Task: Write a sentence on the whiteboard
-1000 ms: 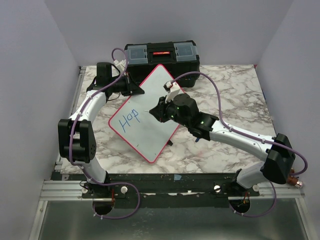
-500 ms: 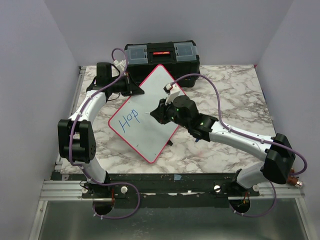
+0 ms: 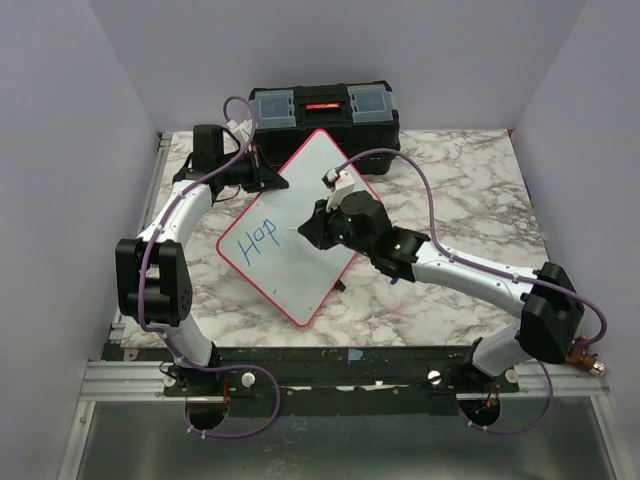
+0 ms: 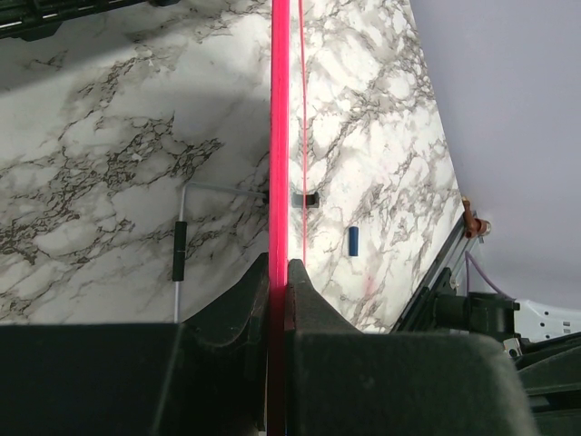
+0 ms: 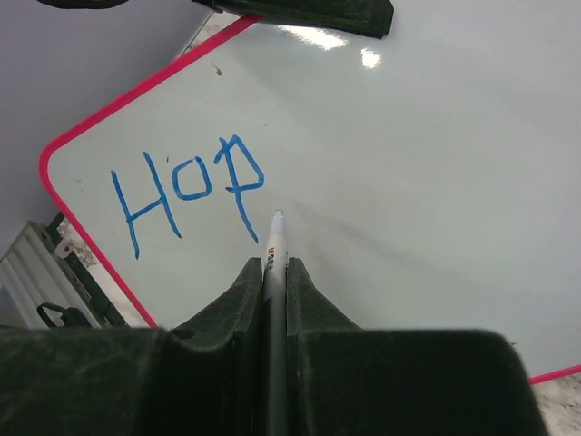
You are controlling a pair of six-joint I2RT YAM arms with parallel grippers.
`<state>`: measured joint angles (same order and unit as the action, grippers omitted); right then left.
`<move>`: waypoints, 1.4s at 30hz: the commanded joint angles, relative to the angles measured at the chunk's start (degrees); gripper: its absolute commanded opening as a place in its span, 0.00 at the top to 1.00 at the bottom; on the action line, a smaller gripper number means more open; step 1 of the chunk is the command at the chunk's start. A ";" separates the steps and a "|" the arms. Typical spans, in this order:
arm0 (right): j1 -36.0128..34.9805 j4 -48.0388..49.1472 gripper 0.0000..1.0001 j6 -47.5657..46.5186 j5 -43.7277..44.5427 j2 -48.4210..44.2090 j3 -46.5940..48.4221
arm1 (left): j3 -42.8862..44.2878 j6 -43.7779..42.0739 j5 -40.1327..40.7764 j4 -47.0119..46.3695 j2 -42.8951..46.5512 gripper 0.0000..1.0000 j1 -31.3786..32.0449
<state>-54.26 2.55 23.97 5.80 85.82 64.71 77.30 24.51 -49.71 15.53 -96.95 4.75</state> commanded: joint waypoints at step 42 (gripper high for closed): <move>0.26 0.18 0.99 -1.63 3.22 12.23 12.11 | 1.20 -4.56 0.95 -0.49 1.94 1.00 0.99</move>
<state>-54.26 3.73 23.24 9.43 96.47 75.20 77.36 24.27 -49.67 15.75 -96.95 4.73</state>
